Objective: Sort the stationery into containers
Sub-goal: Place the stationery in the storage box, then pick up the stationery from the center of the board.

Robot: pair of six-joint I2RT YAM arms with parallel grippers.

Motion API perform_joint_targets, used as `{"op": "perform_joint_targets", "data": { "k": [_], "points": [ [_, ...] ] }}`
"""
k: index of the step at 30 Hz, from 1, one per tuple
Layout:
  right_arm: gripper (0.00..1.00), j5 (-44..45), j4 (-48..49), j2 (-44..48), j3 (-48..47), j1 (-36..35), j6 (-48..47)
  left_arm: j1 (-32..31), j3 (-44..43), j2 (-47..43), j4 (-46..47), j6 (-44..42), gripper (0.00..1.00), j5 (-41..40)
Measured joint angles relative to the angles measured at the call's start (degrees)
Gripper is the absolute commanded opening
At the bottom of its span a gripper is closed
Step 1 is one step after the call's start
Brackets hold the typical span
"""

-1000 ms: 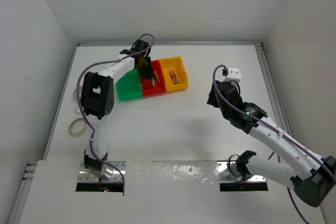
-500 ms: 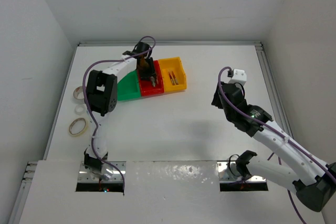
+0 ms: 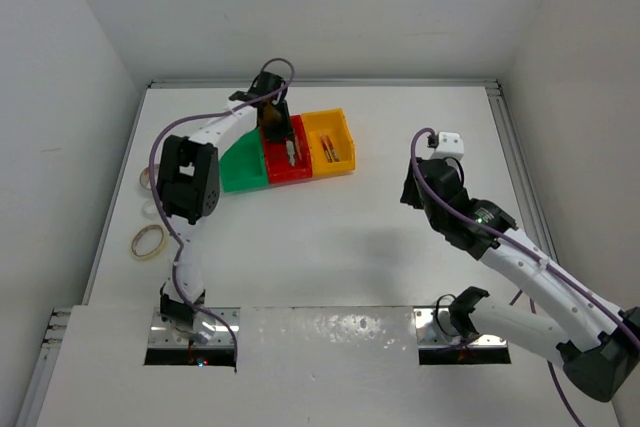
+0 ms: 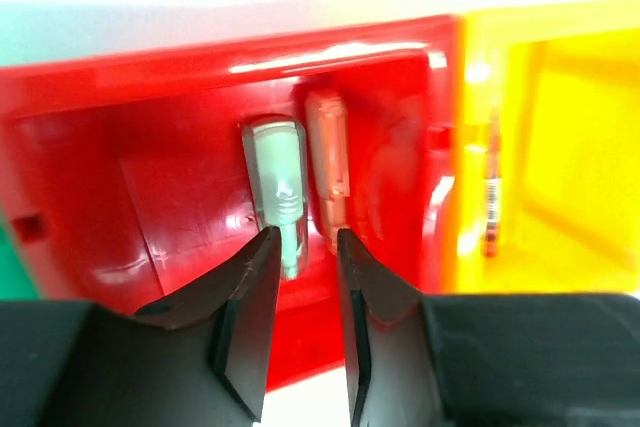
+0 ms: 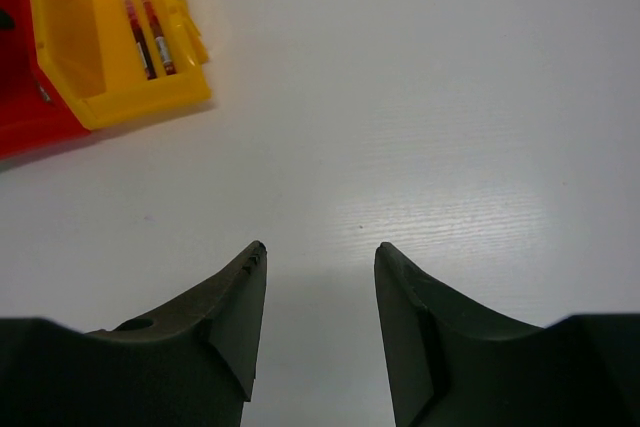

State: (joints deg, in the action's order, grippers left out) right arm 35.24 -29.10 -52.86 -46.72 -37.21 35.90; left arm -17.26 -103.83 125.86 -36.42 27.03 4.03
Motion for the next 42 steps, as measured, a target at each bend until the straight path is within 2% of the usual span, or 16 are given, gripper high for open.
{"op": "perform_joint_targets", "data": {
  "k": [4,9,12,14,19,22,24,27,32,42],
  "points": [
    [0.47,-1.44,0.20,-0.70,0.00,0.00,-0.52,0.37,1.05,-5.25,0.57,-1.09,0.27,-1.25],
    [0.46,-3.08,0.90,-1.73,0.00,-0.31,-0.59,4.04,6.49,-18.88,1.33,-4.46,0.28,-2.19],
    [0.46,-3.37,1.27,-2.40,0.00,-1.53,-0.72,9.68,7.63,-25.20,0.17,-7.78,0.32,-4.31],
    [0.46,-3.37,1.57,-2.97,0.00,-2.60,-0.83,14.93,11.45,-29.66,-0.72,-9.68,0.36,-6.34],
    [0.46,-3.37,2.84,-5.11,0.00,-4.35,-1.22,27.93,30.23,-38.66,-4.20,-13.86,0.31,-10.82],
    [0.46,-3.54,4.26,-6.16,0.46,-4.70,-1.36,29.66,38.51,-39.19,-7.76,-15.06,0.31,-11.08],
    [0.47,-3.80,4.92,-6.80,0.96,-4.85,-1.49,29.77,41.05,-38.95,-9.84,-14.95,0.35,-9.90],
    [0.47,-3.98,5.09,-7.85,1.16,-4.96,-1.95,30.03,42.01,-38.40,-10.03,-13.60,0.44,-7.63],
    [0.47,-3.87,5.09,-8.39,1.18,-4.96,-2.93,30.34,42.69,-36.57,-8.17,-10.14,0.45,-7.96],
    [0.47,-2.62,5.07,-8.35,1.29,-4.94,-4.37,29.27,42.01,-26.84,-4.50,-5.75,0.45,-10.40]
  ]
}}
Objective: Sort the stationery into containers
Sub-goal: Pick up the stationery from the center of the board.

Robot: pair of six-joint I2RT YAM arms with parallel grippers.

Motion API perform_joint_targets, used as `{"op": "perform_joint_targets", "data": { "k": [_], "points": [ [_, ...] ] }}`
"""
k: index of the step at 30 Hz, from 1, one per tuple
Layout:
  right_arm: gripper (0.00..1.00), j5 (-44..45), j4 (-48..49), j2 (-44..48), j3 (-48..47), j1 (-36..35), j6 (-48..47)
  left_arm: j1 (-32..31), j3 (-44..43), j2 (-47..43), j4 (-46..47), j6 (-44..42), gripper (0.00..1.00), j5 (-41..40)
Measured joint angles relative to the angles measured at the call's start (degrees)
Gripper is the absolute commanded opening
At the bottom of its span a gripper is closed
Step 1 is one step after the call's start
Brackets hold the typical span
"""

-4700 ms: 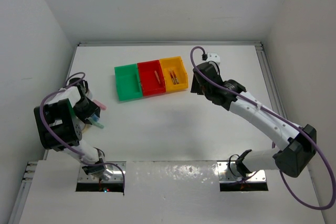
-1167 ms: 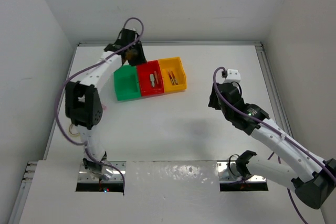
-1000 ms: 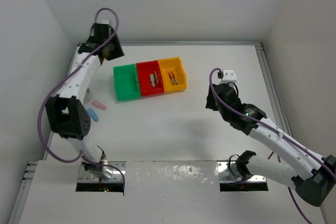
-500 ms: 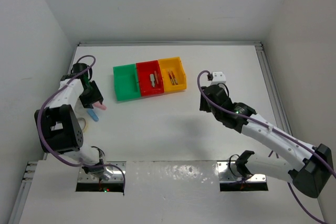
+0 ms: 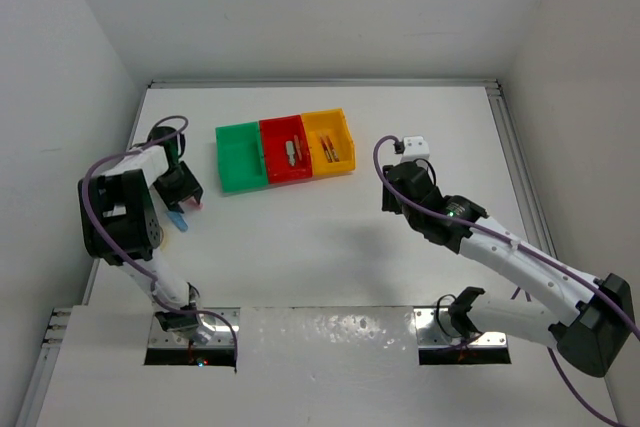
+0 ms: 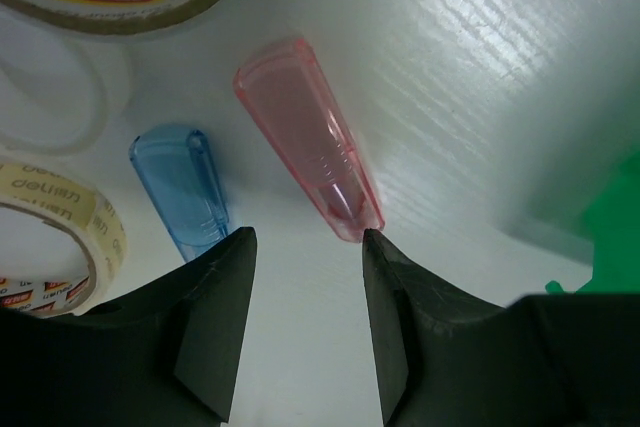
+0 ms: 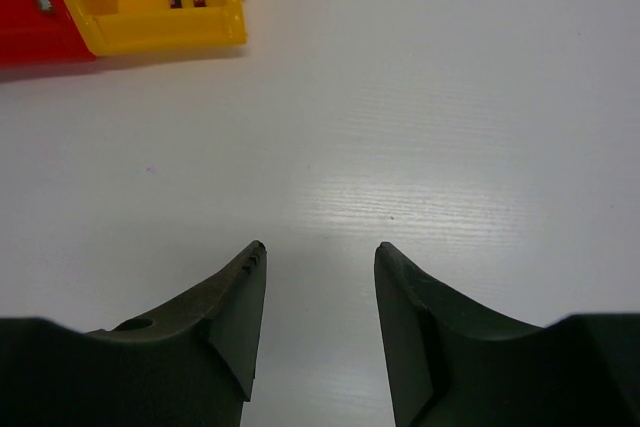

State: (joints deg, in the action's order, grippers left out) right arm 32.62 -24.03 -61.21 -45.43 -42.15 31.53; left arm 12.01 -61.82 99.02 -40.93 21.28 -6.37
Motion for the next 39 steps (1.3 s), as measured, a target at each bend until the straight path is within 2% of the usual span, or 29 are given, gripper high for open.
{"op": "perform_joint_targets", "data": {
  "k": [7,10,15,16,18,28,33,39],
  "points": [
    [0.47,0.50,-0.07,-0.24,0.00,0.00,-0.15,-0.02,-0.74,3.82,1.95,1.99,0.43,-2.64],
    [0.47,0.83,-0.13,-0.46,0.00,0.00,-0.22,0.09,-1.16,4.50,2.14,2.71,0.37,-2.80],
    [0.47,1.70,-0.46,-0.48,-0.02,0.00,-0.20,0.09,-1.62,5.01,2.58,3.39,0.14,-2.64],
    [0.47,1.79,-0.48,-0.48,-0.02,0.00,-0.17,0.09,-1.62,5.01,2.67,3.28,0.06,-2.62],
    [0.47,1.90,-0.50,-0.48,-0.04,0.00,-0.13,0.07,-1.60,4.94,2.69,3.21,0.00,-2.56],
    [0.47,3.30,-2.25,-0.28,-0.57,0.00,1.42,-0.44,-0.02,1.92,2.32,3.02,0.00,-1.25],
    [0.47,5.11,-4.85,-0.11,-0.48,0.02,3.69,-1.07,-2.73,-2.38,-0.04,3.13,0.00,0.70],
    [0.47,6.40,-6.69,2.56,1.77,0.17,6.51,-8.85,-10.12,-8.17,-0.24,3.21,0.00,1.09]
  ]
}}
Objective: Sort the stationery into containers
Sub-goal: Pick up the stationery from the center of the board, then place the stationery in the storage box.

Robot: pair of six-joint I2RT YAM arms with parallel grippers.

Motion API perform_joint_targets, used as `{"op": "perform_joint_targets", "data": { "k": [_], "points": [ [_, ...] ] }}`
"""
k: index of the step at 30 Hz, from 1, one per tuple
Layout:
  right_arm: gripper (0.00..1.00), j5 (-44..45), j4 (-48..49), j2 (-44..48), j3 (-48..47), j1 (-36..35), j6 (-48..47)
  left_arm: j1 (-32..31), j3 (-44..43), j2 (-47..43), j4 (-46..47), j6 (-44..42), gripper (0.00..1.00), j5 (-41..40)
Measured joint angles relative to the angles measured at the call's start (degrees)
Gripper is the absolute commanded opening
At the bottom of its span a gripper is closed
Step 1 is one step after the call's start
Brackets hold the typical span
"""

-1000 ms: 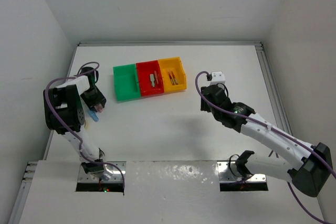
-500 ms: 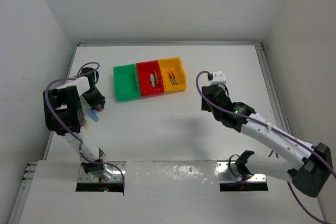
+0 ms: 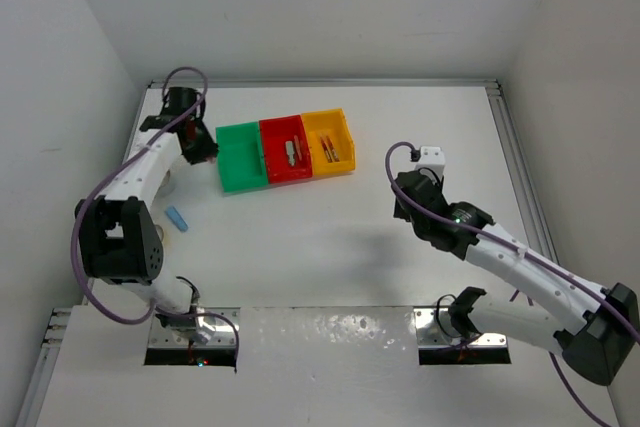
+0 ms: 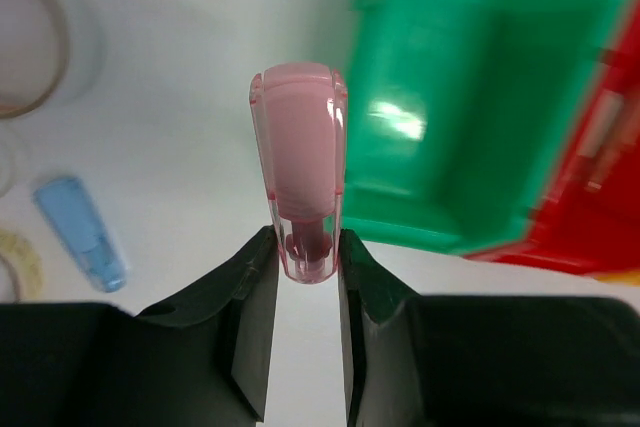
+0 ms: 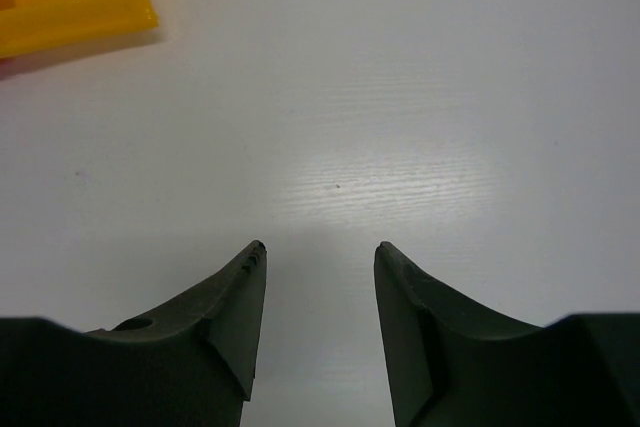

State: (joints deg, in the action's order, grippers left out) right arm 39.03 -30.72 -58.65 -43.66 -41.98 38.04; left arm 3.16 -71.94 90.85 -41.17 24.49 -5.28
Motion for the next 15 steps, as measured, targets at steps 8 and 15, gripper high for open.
{"op": "perform_joint_targets", "data": {
  "k": [8,15],
  "points": [
    [0.47,0.22,-1.53,2.43,2.43,0.22,2.23,-19.76,-11.65,3.52,1.88,0.33,0.00,-1.01],
    [0.47,0.68,-2.86,2.93,2.43,0.26,2.54,-25.81,-23.28,18.34,2.03,3.58,0.00,-2.82]
  ]
}}
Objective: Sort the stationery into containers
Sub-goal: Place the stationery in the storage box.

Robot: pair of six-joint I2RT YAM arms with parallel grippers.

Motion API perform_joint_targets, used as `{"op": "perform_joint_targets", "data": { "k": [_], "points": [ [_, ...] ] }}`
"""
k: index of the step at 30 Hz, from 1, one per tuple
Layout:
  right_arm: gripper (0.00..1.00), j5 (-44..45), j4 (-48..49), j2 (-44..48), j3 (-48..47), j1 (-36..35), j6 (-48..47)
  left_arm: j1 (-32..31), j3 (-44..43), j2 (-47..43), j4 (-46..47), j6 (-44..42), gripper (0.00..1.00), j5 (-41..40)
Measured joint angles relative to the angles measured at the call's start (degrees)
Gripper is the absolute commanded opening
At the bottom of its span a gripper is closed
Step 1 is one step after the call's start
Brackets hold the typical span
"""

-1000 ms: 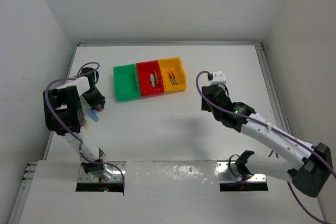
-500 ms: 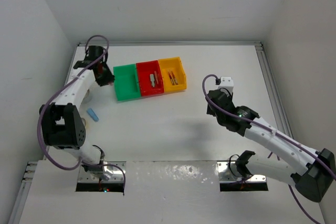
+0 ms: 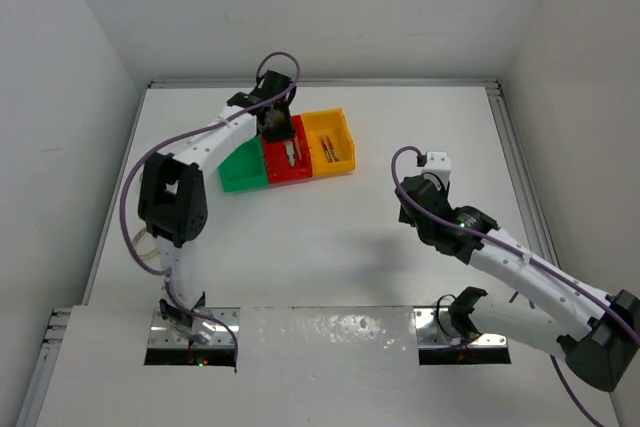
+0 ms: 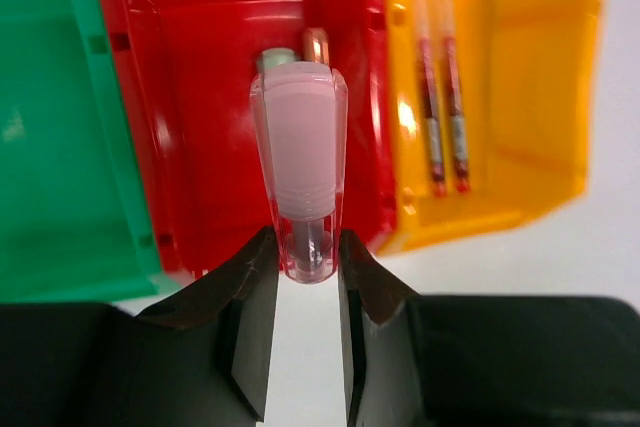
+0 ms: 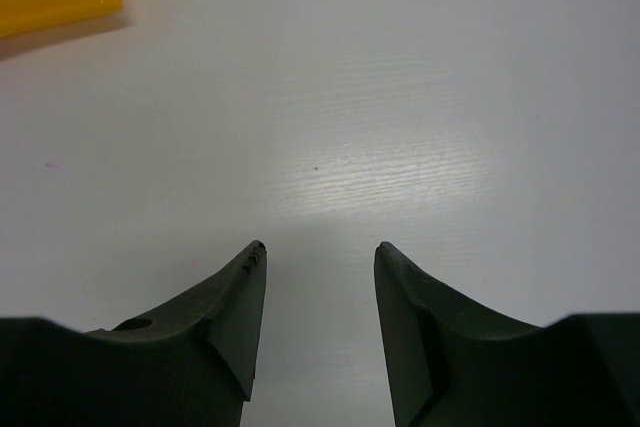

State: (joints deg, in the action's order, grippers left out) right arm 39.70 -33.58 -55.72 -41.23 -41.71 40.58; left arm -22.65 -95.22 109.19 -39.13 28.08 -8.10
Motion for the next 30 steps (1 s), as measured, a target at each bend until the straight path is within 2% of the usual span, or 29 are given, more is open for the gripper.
{"op": "perform_joint_targets", "data": {
  "k": [7,13,16,22,30],
  "points": [
    [0.47,1.05,-1.38,2.99,0.31,0.04,0.52,0.22,-2.73,9.81,-1.57,1.77,0.00,-5.07],
    [0.47,1.49,-1.88,3.63,0.68,0.33,1.05,0.07,-3.28,13.40,-1.90,1.73,0.13,-6.64],
    [0.47,1.75,-2.32,3.61,0.68,0.33,1.07,0.07,-3.87,14.73,-1.84,1.75,0.29,-7.52],
    [0.47,2.14,-2.86,3.61,0.68,0.33,1.05,0.07,-4.13,14.99,-1.86,1.70,0.43,-7.89],
    [0.47,1.60,-2.64,3.06,0.68,0.33,0.22,0.07,-7.67,14.99,-1.95,1.07,0.42,-8.04]
  ]
}}
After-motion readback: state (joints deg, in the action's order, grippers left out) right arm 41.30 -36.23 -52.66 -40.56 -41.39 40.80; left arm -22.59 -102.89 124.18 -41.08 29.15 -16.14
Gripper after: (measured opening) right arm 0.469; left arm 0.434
